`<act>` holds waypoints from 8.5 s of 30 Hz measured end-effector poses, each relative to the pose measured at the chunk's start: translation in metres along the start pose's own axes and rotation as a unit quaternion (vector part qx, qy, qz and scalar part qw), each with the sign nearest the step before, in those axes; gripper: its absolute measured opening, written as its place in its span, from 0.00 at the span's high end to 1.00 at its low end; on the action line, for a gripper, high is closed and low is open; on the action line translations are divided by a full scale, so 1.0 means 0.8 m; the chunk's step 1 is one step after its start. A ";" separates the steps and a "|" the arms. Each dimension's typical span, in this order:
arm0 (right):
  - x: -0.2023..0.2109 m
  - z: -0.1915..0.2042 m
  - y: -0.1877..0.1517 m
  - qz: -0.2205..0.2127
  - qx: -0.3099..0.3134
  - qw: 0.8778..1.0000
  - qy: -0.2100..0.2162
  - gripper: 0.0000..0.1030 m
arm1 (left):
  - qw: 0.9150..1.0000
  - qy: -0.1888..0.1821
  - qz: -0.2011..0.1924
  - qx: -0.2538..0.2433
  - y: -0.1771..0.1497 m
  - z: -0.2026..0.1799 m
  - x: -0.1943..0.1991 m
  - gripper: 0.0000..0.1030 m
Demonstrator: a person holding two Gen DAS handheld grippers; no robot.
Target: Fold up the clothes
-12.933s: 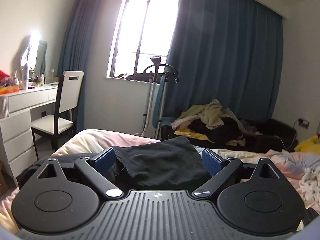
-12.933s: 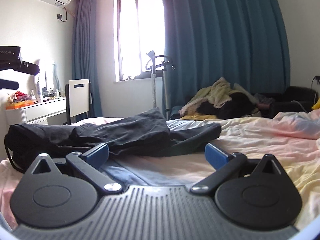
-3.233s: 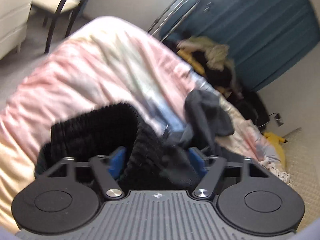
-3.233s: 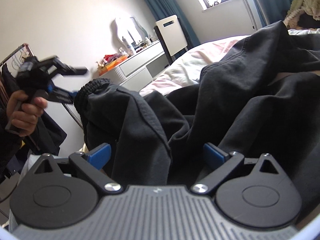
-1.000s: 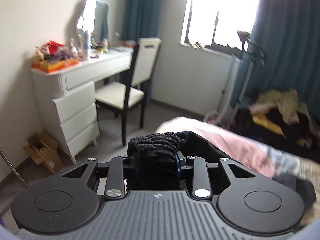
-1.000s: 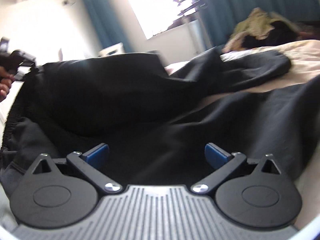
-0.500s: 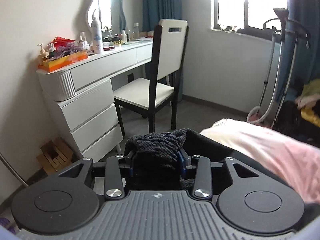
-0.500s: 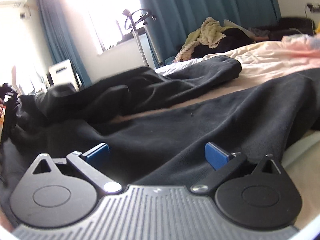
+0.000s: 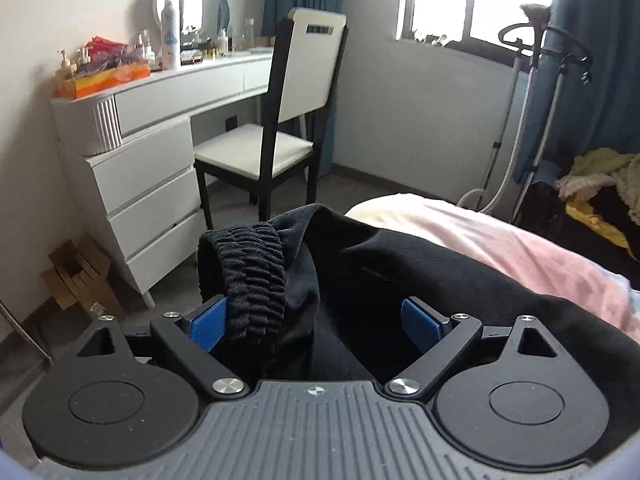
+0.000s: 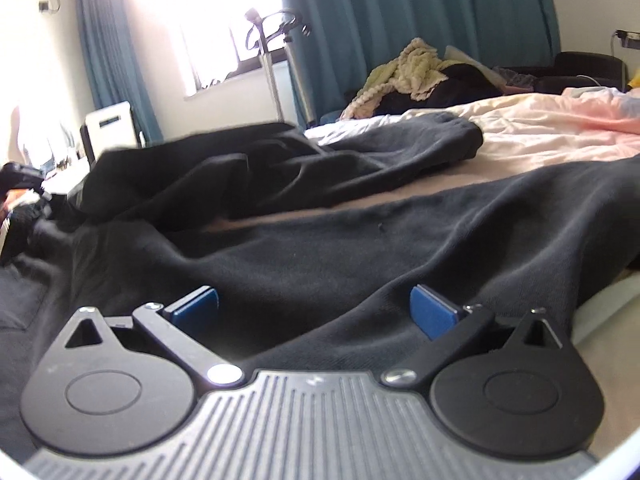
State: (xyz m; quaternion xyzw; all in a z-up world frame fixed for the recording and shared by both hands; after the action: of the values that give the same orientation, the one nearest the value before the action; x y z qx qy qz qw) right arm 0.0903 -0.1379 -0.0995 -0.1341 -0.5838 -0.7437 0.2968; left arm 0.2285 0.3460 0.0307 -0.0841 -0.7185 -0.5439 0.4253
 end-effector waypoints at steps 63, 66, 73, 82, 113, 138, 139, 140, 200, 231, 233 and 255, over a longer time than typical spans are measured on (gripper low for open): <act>0.122 -0.336 0.138 -0.055 -0.279 0.957 -0.051 0.51 | 0.880 -0.446 0.130 -0.101 -0.329 -0.268 0.153 0.87; 0.112 -0.379 0.101 -0.001 -0.378 0.925 -0.033 0.50 | 0.887 -0.421 0.134 -0.136 -0.341 -0.281 0.156 0.87; 0.086 -0.406 0.068 0.045 -0.470 0.881 -0.026 0.46 | 0.895 -0.406 0.134 -0.126 -0.342 -0.280 0.151 0.86; 0.061 -0.401 0.087 0.005 -0.436 0.898 0.056 0.53 | 0.897 -0.401 0.147 -0.116 -0.349 -0.271 0.155 0.86; 0.063 -0.387 0.050 0.124 -0.456 0.881 0.004 0.50 | 0.903 -0.372 0.162 -0.141 -0.363 -0.283 0.144 0.85; 0.047 -0.381 0.039 -0.006 -0.531 0.847 0.017 0.68 | 0.867 -0.476 0.107 -0.098 -0.351 -0.264 0.168 0.89; 0.050 -0.383 0.039 -0.014 -0.532 0.847 0.006 0.77 | 0.868 -0.474 0.106 -0.103 -0.351 -0.265 0.168 0.89; 0.053 -0.386 0.038 -0.023 -0.533 0.846 -0.004 0.88 | 0.869 -0.471 0.104 -0.109 -0.352 -0.266 0.170 0.89; 0.320 -0.226 0.116 -0.305 -0.216 0.927 -0.020 0.94 | 0.898 -0.398 0.043 -0.180 -0.361 -0.249 0.212 0.88; 0.109 -0.419 0.109 -0.023 -0.367 0.928 -0.063 0.27 | 0.914 -0.337 0.083 -0.211 -0.383 -0.297 0.167 0.82; 0.121 -0.420 0.092 0.008 -0.407 0.911 -0.066 0.27 | 0.913 -0.338 0.078 -0.215 -0.384 -0.295 0.174 0.82; 0.079 -0.358 0.049 0.060 -0.395 0.911 -0.099 0.82 | 0.889 -0.355 0.095 -0.274 -0.404 -0.302 0.187 0.71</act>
State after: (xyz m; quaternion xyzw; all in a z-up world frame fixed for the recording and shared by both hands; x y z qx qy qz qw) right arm 0.1057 -0.4327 -0.1146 -0.3484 -0.2600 -0.8771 0.2044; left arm 0.0721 -0.0386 -0.0824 -0.4525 -0.6323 -0.6103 0.1516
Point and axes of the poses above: each gripper's, at about its wrist camera, not at the fingertips, and x roughly against the way its jaws point, z to its left, y to its top, the point moved 1 cm from there along -x, roughly the way its jaws point, and after that the axes turned 8 degrees about z, right-handed, at the moved point
